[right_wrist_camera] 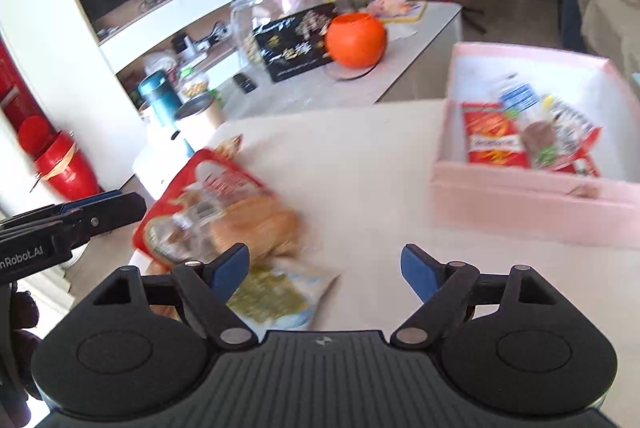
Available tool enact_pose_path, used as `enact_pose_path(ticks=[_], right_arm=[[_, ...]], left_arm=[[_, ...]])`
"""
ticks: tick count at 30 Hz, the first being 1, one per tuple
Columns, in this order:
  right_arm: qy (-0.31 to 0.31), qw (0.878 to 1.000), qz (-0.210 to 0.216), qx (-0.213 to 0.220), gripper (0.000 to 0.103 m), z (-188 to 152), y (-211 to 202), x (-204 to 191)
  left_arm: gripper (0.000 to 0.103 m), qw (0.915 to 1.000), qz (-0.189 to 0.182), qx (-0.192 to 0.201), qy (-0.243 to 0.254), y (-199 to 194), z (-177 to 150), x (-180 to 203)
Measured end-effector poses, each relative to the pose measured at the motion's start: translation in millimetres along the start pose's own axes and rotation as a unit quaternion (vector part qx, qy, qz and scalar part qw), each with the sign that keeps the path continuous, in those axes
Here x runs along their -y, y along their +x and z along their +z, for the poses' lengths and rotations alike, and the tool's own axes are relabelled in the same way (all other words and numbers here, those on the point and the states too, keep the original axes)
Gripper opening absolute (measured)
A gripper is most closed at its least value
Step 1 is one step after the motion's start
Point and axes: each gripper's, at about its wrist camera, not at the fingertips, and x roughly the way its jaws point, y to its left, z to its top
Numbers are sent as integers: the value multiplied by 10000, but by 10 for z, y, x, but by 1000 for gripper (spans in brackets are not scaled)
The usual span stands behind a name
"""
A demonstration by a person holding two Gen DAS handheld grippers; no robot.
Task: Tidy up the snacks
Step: 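Move both grippers from the box back to the snack pile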
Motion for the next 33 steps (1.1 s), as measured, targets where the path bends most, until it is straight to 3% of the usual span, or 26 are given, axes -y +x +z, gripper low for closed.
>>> enact_pose_path(ticks=[3,7,11,14,17,19,22,26,30,33], right_arm=[[-253,9991,62,-349,84,-170,259,-342],[-935,9939,-479,-348,84,-417,373,-603],[-1195,9904,-697,-85,84,-545,134,-450],[-1294,9839,-1224,111,84,-612,-16,-212],[-1062,9815,-1591,28,84,-604,-110,94],[-763,9874,-1386,48,84,-569,-206,241],[-272,9970,-720,15,84,-428,-312,308],[14,9997,-191,116,85,-70,-164,60],[-306,9991,-217,179,88,334,238,-347],[-679,9964,-449,-249,88,508,642,-554]], left_arm=[[44,9999,13,-136,-51,-122,-184,-122],[44,9986,-239,-419,215,-141,-437,-42],[44,9956,-505,-549,570,-33,-585,183],[44,9945,-317,-614,785,122,-600,313],[40,9930,32,-678,970,264,-641,393],[37,9931,53,-701,938,336,-652,388],[30,9941,-125,-708,812,314,-659,390],[30,9937,-222,-742,815,307,-667,455],[30,9937,-113,-743,826,313,-674,504],[29,9940,-103,-736,801,311,-682,495]])
